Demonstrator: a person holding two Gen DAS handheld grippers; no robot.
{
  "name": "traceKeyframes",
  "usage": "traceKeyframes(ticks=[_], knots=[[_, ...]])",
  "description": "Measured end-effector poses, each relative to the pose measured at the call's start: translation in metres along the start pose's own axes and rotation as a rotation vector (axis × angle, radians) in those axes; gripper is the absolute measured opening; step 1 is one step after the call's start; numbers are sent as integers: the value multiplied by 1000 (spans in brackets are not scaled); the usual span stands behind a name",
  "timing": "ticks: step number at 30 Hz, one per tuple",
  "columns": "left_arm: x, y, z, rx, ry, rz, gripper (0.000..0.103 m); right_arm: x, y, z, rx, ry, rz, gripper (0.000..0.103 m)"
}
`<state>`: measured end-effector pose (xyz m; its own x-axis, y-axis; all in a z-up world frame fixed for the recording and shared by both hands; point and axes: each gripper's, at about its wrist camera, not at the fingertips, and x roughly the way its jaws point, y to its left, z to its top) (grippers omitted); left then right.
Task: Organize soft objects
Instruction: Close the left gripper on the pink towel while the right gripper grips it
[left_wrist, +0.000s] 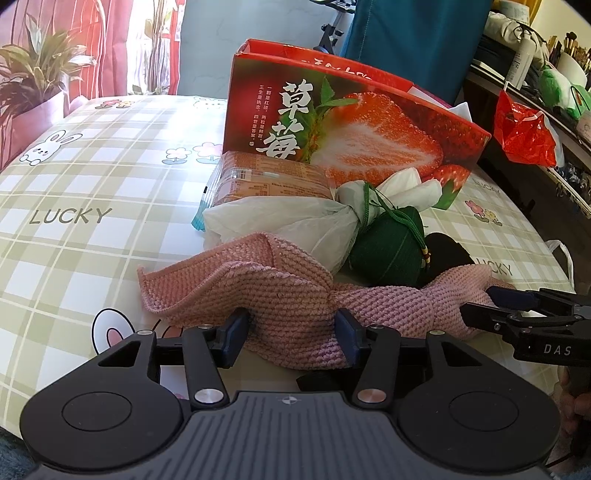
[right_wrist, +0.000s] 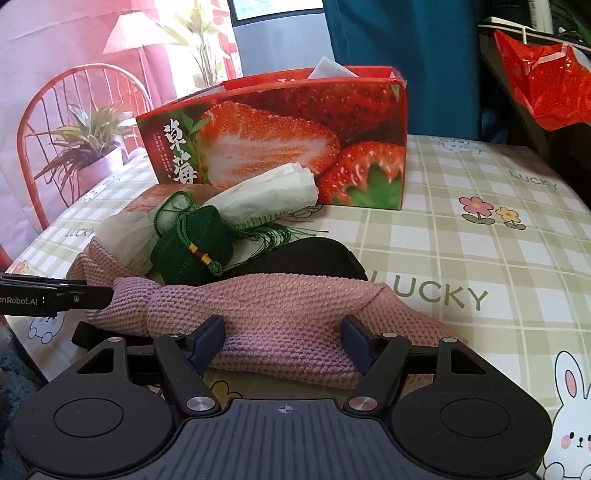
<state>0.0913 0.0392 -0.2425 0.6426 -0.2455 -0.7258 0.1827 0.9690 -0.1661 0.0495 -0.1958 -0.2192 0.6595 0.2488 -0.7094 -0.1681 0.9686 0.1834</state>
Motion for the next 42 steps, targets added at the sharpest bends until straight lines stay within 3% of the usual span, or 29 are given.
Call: traceKeyframes(ticks=[14, 20, 23, 28, 42], knots=[[0, 0, 0, 2, -1, -2, 56, -1, 4, 1, -8, 9, 32, 54], [0, 0, 0, 2, -2, -2, 56, -4, 11, 1, -38, 5, 60, 36], [0, 0, 0, 1, -2, -3, 57, -7, 14, 1, -53, -2, 96, 20], [0, 0, 0, 2, -1, -5, 58, -13, 18, 3, -83, -41, 94, 18], [1, -2, 0, 22, 1, -11, 63, -6, 15, 2, -63, -17, 91, 19]])
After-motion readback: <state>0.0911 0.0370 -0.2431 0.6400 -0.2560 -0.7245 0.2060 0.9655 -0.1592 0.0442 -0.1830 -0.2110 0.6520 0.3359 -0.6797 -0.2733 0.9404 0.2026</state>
